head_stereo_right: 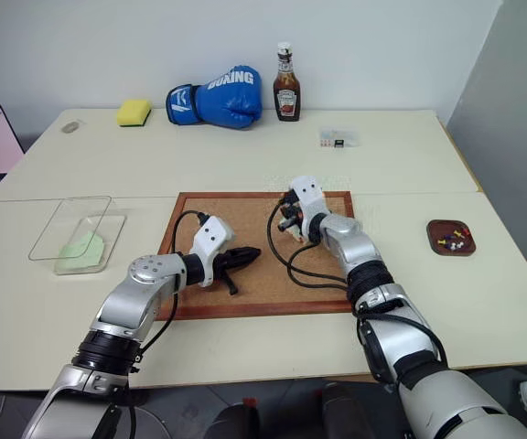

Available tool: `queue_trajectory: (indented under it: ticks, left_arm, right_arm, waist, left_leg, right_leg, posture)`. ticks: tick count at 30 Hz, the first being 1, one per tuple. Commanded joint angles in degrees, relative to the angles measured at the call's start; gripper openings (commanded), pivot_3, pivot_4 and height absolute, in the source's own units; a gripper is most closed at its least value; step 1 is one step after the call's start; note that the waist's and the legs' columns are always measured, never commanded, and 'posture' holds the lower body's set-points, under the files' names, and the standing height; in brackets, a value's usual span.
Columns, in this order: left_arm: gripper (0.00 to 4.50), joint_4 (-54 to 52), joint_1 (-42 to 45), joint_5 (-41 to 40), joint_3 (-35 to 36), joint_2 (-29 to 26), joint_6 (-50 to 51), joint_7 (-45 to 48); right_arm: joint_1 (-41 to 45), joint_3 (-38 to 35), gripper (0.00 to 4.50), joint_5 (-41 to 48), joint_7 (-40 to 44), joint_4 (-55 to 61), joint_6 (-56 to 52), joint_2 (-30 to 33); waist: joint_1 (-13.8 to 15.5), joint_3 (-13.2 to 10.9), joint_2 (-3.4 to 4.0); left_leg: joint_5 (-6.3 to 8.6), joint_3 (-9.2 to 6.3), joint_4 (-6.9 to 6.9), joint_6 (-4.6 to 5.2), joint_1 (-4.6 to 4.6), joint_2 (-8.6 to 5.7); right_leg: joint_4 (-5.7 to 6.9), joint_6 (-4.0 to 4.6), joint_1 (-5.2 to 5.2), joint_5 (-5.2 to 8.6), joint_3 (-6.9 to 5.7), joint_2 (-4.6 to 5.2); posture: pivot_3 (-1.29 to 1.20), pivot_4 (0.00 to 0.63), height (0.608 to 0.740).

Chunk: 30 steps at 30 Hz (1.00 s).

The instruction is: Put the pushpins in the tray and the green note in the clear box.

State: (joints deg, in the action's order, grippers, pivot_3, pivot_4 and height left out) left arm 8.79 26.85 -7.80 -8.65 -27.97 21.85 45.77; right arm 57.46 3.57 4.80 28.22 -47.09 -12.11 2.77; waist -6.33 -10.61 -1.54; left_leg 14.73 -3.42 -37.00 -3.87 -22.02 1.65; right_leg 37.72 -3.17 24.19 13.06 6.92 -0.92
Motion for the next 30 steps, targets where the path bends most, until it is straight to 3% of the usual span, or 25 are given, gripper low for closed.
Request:
queue_trajectory:
  ticks: [1, 12, 22, 30]
  left_arm:
    - [0.0, 1.1, -0.5, 1.8, -1.6, -0.5, 0.6, 0.4]
    - [0.0, 0.2, -0.8, 2.1, -2.1, -0.1, 1.2, 1.1]
    - [0.0, -1.8, -1.8, 1.8, -2.5, -0.4, 2.7, 1.7]
    - [0.0, -1.0, -1.5, 2.0, -2.7, -0.3, 2.3, 2.5]
  right_arm:
    - [-0.4, -0.8, 0.07, 1.0, 0.2, 7.3, -1.8, 0.6]
    - [-9.2, -2.7, 0.07, 0.3, -3.3, 25.7, -9.4, 7.1]
    - [-23.9, -12.5, 0.07, -1.9, -11.8, 44.5, -18.1, 20.3]
    - [-30.1, -21.3, 0.07, 0.6, -13.0, 46.3, -22.8, 26.8]
  waist:
    - [0.0, 0.0, 0.0]
    - [0.2, 0.0, -0.01]
    - [0.7, 0.0, 0.01]
    - [1.1, 0.0, 0.03]
  left_leg:
    - [0.0, 0.0, 0.0, 0.0, 0.04, 0.0]
    - [0.0, 0.03, -0.01, 0.0, 0.09, -0.01]
    - [0.0, 0.19, 0.04, 0.0, 0.14, -0.01]
    - [0.0, 0.31, 0.02, 0.0, 0.18, -0.02]
  right_leg:
    - [0.01, -0.05, -0.03, 0.03, 0.0, 0.0]
    - [0.05, -0.27, -0.06, 0.18, 0.04, 0.0]
    - [0.01, -0.25, -0.03, 0.21, 0.17, -0.01]
    - [-0.03, -0.27, -0.07, 0.23, 0.27, -0.01]
  posture:
    - [0.0, 0.15, 0.74]
    - [0.0, 0.15, 0.74]
    - [0.0, 0.15, 0.74]
    - [0.0, 0.15, 0.74]
